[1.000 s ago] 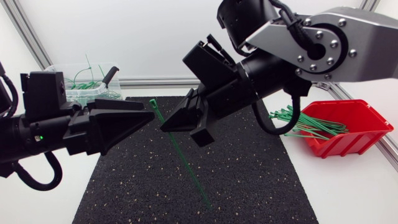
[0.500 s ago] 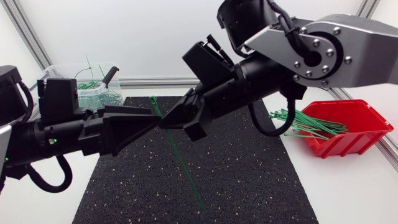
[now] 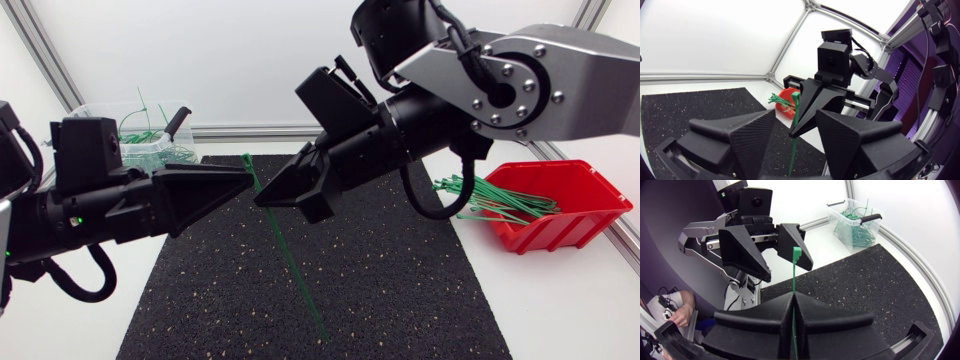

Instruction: Take a green cable tie from the red box, thread the tail through the head to close it, then place it in the transparent bin on the left.

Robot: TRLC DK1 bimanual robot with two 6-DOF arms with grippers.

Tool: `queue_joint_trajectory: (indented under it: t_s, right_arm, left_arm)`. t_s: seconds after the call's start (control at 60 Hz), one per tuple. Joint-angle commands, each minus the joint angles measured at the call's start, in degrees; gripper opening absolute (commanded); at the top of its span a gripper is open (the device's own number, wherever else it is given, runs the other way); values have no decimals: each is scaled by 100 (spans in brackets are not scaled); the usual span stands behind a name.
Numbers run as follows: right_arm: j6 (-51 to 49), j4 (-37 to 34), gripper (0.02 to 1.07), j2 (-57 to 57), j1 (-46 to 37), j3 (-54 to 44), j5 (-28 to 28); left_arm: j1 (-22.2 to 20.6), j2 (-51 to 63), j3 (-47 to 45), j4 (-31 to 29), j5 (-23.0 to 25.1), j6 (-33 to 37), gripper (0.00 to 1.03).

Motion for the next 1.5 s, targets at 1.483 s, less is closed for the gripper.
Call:
queue_joint_trajectory:
  t_s: [1.483]
  right_arm:
    - [267,268,8,522,-280,-155,-1380]
  left_arm:
    - [213,140,-292,468,738,-465,18]
